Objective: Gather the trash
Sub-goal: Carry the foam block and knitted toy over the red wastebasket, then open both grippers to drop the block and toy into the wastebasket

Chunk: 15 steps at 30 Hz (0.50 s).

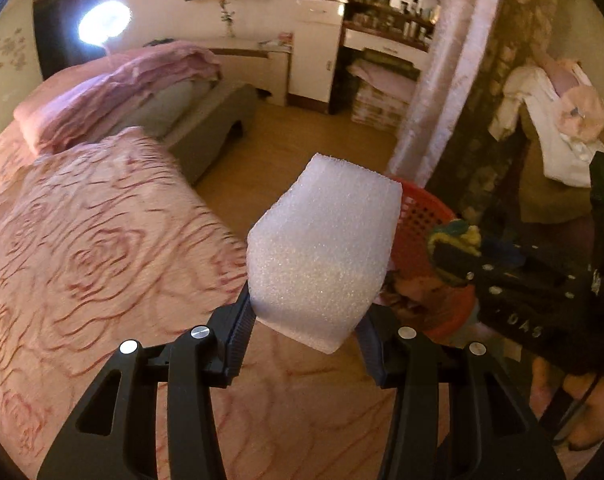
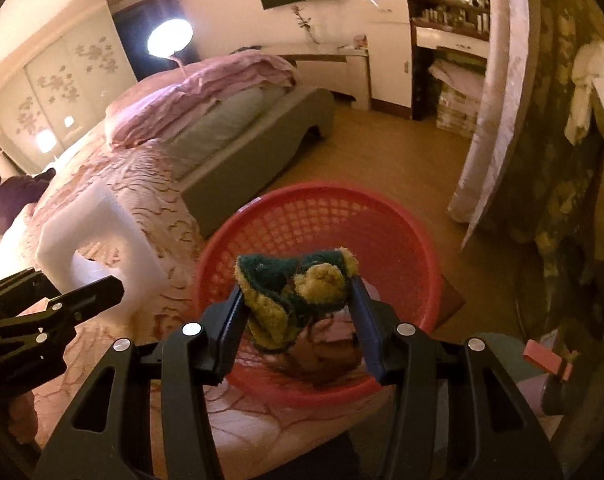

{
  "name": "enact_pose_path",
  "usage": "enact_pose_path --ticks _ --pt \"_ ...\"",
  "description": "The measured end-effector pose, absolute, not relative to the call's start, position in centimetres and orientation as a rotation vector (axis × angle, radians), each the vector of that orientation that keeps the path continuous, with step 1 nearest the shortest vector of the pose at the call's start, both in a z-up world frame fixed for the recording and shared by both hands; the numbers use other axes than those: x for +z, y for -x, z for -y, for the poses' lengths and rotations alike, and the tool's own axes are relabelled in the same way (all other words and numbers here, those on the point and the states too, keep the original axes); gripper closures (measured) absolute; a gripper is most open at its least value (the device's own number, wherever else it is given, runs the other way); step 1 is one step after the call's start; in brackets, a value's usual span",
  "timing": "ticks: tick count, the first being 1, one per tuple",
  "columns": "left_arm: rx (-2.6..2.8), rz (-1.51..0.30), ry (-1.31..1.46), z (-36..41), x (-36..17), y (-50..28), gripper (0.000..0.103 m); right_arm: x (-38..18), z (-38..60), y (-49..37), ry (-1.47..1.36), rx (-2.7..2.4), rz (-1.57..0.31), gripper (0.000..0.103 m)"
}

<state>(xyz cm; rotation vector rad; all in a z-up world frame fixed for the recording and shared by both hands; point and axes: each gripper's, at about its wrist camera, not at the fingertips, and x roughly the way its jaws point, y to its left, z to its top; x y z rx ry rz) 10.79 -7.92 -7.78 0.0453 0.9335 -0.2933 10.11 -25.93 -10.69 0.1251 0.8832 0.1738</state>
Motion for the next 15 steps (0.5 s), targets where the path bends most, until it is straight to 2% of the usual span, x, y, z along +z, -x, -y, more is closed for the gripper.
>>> enact_pose_path --ticks 4,6,8,12,15 --pt "-0.306 -0.936 -0.072 9.4 -8.1 -12.0 0.055 -11.4 26.5 -10.7 -0.134 0.169 -0.904 0.052" --pt "-0.324 -0.945 -0.06 9.7 -8.2 -12.4 0.045 -11.7 26.9 -10.9 -0.142 0.17 -0.912 0.044" --pt "-0.323 -0.94 -0.056 9.8 -8.2 -12.6 0.039 -11.8 27.4 -10.9 -0.167 0.169 -0.91 0.038" --pt "-0.325 -0.937 -0.053 9.8 -8.1 -12.7 0.034 -11.6 28.3 -10.8 -0.212 0.163 -0.899 0.03" --pt "-0.315 -0.928 -0.041 9.5 -7.7 -12.5 0.031 -11.3 28.8 -10.6 -0.237 0.159 -0.892 0.029"
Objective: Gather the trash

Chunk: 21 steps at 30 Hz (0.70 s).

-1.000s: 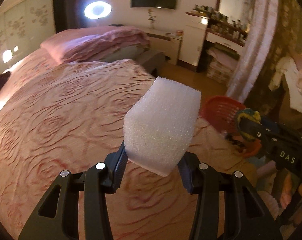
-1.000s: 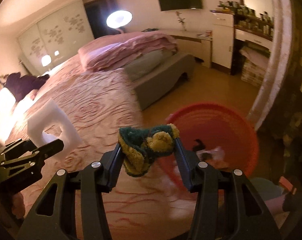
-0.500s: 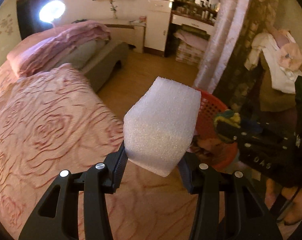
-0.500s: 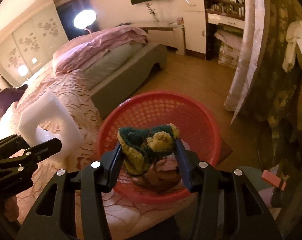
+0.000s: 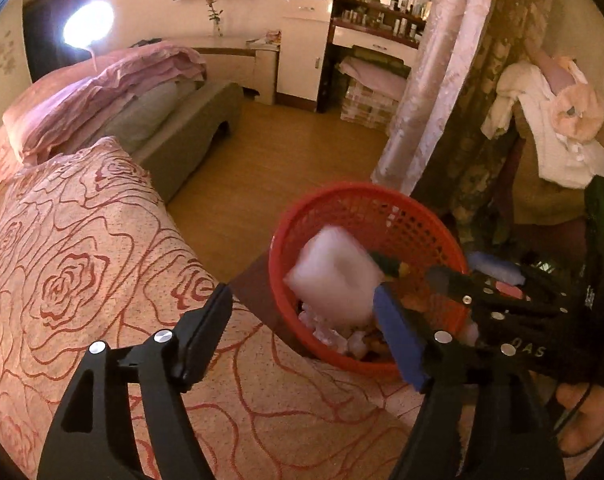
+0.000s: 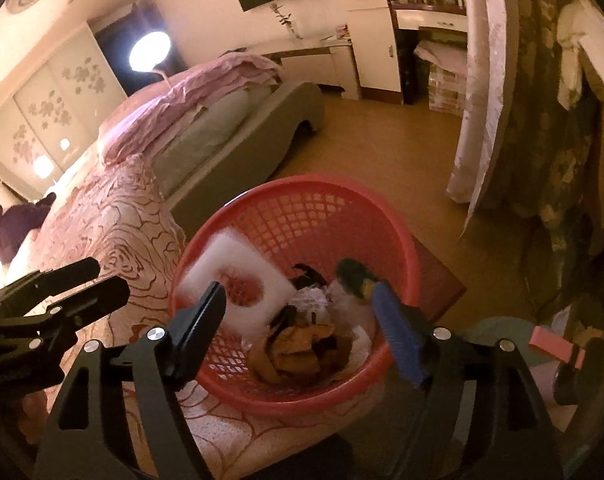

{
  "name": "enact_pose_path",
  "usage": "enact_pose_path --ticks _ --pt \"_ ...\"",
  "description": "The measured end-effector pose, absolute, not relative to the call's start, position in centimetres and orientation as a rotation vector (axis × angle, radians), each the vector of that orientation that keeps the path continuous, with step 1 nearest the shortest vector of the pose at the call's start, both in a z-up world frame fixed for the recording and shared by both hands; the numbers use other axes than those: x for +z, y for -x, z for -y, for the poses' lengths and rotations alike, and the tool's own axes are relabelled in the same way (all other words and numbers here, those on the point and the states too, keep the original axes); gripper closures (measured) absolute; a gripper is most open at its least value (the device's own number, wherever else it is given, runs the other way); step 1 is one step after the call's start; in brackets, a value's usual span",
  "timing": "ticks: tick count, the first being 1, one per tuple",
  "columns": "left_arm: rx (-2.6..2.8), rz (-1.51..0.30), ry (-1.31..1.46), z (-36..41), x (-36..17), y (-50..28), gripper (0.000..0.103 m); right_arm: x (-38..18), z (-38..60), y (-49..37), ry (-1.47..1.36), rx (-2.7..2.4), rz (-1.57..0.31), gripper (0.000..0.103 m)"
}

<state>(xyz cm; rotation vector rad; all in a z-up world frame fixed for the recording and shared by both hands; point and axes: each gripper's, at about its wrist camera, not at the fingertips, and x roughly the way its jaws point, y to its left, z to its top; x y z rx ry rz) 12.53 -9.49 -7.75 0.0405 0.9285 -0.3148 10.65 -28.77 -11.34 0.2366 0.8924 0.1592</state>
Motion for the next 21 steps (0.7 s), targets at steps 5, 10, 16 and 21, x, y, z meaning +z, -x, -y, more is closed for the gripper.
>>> enact_pose_path --ticks 5,10,16,21 --pt "-0.284 -0.889 -0.043 8.8 -6.7 -11.7 0.027 -10.6 28.8 -9.6 -0.239 0.139 -0.866 0.025" --pt "-0.241 -0.837 -0.056 8.0 -5.4 -10.1 0.023 -9.3 28.5 -7.8 -0.219 0.109 -0.805 0.017" --pt "-0.16 -0.759 -0.071 6.5 -3.6 -7.2 0.015 -7.2 27.0 -5.0 -0.176 0.099 -0.723 0.007" --pt "-0.101 -0.718 -0.039 4.6 -2.4 -4.9 0.011 -5.1 25.3 -2.8 -0.151 0.105 -0.672 0.007"
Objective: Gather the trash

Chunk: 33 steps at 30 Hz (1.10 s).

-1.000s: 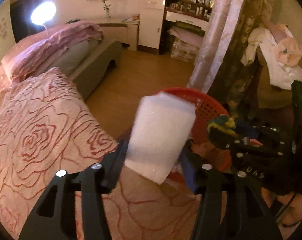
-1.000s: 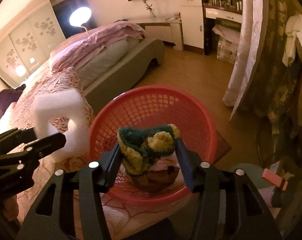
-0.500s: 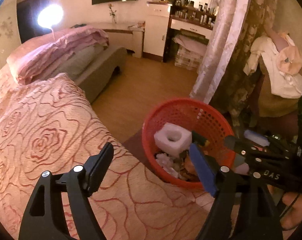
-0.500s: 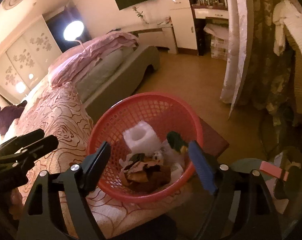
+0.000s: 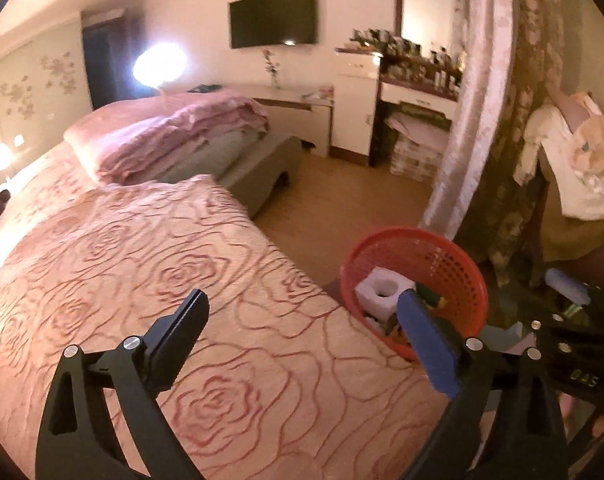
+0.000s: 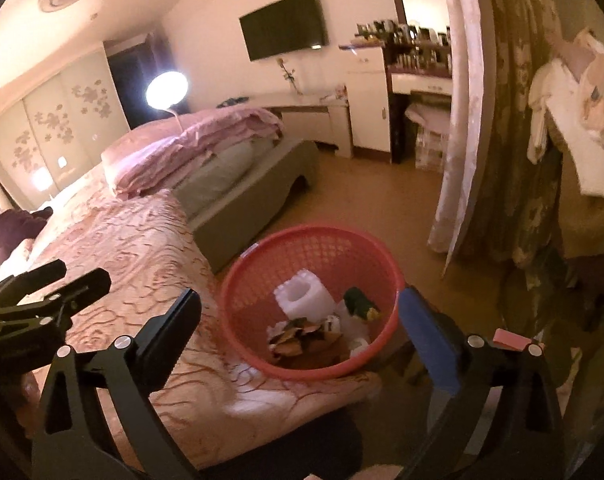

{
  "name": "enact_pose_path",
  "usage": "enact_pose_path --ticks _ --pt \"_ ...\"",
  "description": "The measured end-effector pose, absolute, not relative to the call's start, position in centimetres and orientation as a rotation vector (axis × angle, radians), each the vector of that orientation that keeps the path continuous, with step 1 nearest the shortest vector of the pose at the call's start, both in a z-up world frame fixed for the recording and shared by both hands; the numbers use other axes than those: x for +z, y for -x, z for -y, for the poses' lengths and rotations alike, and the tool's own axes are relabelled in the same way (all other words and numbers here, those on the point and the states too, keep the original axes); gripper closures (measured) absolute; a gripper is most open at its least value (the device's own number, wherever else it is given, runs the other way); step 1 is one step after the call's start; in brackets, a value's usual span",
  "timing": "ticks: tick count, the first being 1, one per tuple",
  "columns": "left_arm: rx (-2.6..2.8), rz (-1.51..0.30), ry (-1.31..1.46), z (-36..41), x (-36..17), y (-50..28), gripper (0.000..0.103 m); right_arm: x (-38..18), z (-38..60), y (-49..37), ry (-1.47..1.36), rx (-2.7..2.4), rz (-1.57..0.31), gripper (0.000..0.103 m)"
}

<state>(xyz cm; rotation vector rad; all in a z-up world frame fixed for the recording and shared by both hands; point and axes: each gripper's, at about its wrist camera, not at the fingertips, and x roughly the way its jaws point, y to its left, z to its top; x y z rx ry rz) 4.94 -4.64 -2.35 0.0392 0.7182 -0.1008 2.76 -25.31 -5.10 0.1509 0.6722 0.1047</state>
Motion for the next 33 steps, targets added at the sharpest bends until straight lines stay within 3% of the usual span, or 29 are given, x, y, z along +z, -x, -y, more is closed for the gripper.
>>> enact_pose_path --ticks 33 --pt "-0.011 -0.671 0.038 0.8 -1.1 0.4 0.008 -2.3 21.3 2.2 -0.09 0.183 -0.599 0.007"
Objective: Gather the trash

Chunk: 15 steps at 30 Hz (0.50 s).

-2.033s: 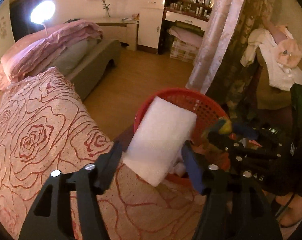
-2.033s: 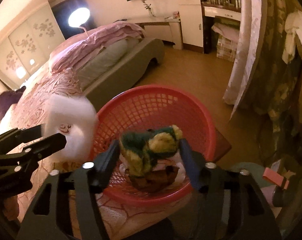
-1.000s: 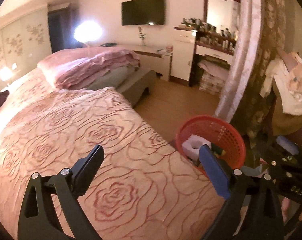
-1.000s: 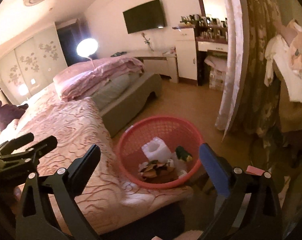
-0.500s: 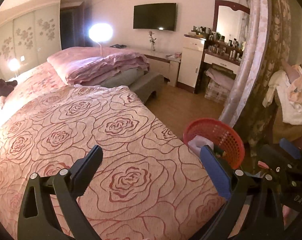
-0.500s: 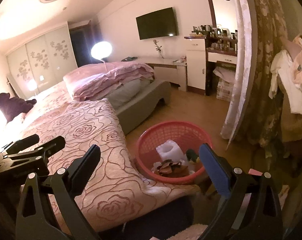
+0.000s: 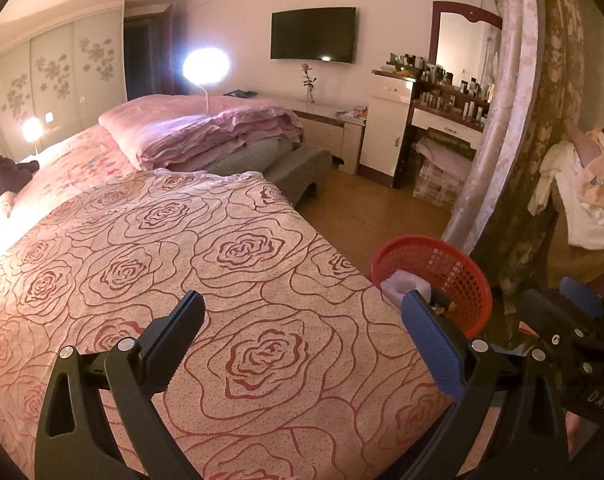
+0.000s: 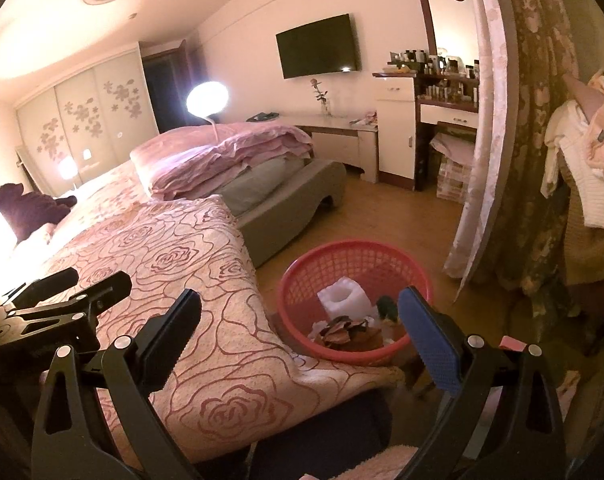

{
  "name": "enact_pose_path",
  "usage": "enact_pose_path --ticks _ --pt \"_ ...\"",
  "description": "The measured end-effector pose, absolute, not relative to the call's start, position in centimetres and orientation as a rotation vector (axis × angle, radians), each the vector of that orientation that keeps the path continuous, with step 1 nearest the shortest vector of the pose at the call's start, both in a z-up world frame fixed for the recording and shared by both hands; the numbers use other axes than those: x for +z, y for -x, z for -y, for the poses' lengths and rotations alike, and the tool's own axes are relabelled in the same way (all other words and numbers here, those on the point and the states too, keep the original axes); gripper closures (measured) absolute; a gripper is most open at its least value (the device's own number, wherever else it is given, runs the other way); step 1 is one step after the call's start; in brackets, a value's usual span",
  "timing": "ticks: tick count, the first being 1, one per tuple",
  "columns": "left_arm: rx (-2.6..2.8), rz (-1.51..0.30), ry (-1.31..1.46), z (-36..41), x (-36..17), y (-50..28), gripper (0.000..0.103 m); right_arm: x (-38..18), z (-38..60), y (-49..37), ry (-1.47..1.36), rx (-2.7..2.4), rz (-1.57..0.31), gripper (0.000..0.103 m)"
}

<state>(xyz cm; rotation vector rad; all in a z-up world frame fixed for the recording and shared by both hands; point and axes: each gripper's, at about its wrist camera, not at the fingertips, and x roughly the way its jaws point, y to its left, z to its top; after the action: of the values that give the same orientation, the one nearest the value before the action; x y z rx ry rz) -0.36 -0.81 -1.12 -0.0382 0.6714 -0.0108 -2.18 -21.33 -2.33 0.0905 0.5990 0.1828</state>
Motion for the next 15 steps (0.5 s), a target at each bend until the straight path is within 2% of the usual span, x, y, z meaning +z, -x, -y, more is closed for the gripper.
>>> enact_pose_path --ticks 15 --pt "-0.003 -0.679 0.031 0.91 -1.34 0.38 0.008 -2.58 21.13 2.22 -0.089 0.187 -0.603 0.007"
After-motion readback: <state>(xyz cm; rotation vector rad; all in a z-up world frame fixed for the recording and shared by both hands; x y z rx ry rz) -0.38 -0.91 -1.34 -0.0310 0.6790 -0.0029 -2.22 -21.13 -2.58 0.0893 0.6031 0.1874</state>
